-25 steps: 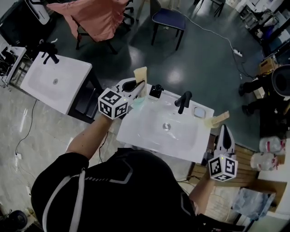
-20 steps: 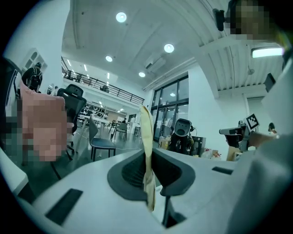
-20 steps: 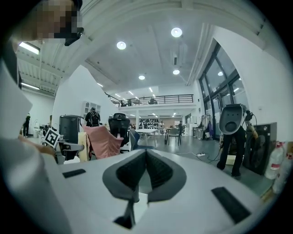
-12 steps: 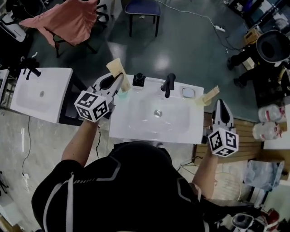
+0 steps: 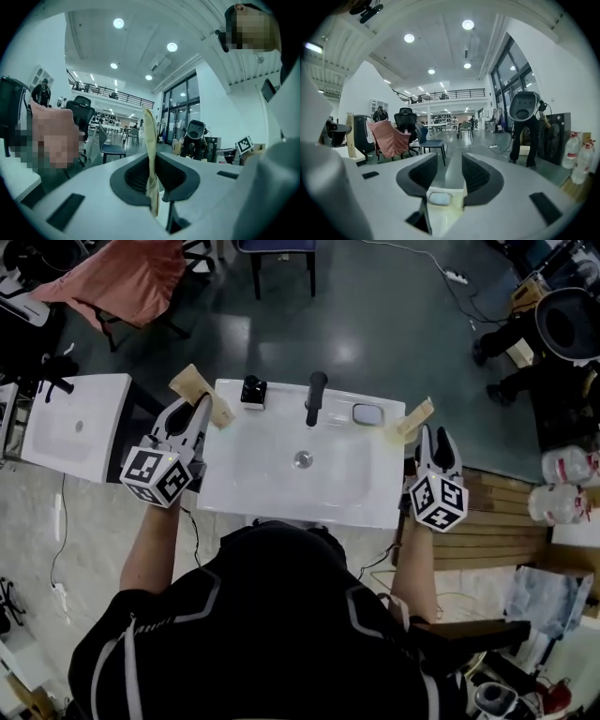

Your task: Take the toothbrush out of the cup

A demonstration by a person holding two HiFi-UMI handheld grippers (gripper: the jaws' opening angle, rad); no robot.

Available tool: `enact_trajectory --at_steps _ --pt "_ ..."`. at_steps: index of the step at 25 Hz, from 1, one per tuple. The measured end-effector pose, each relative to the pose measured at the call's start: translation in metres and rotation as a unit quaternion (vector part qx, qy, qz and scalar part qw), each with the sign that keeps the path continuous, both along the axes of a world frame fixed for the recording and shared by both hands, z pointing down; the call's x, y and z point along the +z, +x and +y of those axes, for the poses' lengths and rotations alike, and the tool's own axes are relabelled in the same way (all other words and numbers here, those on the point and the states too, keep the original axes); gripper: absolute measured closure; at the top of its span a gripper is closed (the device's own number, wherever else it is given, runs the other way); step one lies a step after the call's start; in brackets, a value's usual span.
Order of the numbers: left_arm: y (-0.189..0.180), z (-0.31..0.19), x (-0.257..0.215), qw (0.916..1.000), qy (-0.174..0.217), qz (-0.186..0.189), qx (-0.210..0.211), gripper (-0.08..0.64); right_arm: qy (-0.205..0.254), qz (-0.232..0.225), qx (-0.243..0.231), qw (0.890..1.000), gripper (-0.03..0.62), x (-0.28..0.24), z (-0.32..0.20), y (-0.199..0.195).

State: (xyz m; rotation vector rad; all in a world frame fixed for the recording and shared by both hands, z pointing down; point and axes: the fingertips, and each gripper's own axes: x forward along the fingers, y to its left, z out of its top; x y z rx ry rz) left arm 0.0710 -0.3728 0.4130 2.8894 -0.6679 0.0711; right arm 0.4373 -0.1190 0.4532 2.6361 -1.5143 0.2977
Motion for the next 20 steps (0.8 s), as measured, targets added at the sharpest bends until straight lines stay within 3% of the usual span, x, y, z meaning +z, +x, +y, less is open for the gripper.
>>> enact_trajectory --at_steps 5,15,20 --pt "0.005 0.024 0.003 0.9987 -0.005 -0.014 -0.049 0.526 -0.025 -0.02 -0.024 0.999 0.388 0.047 -0.005 0.033" --pt "0.016 0.077 0.025 0.9907 -0.029 -0.041 -0.127 0.525 -0.061 -0.059 -0.081 0.993 0.385 0.128 -0.028 0.077" --pt "0.014 0.098 0.033 0.988 -0.033 -0.056 -0.14 0.526 -0.074 -0.067 -0.101 0.99 0.433 0.151 -0.04 0.084"
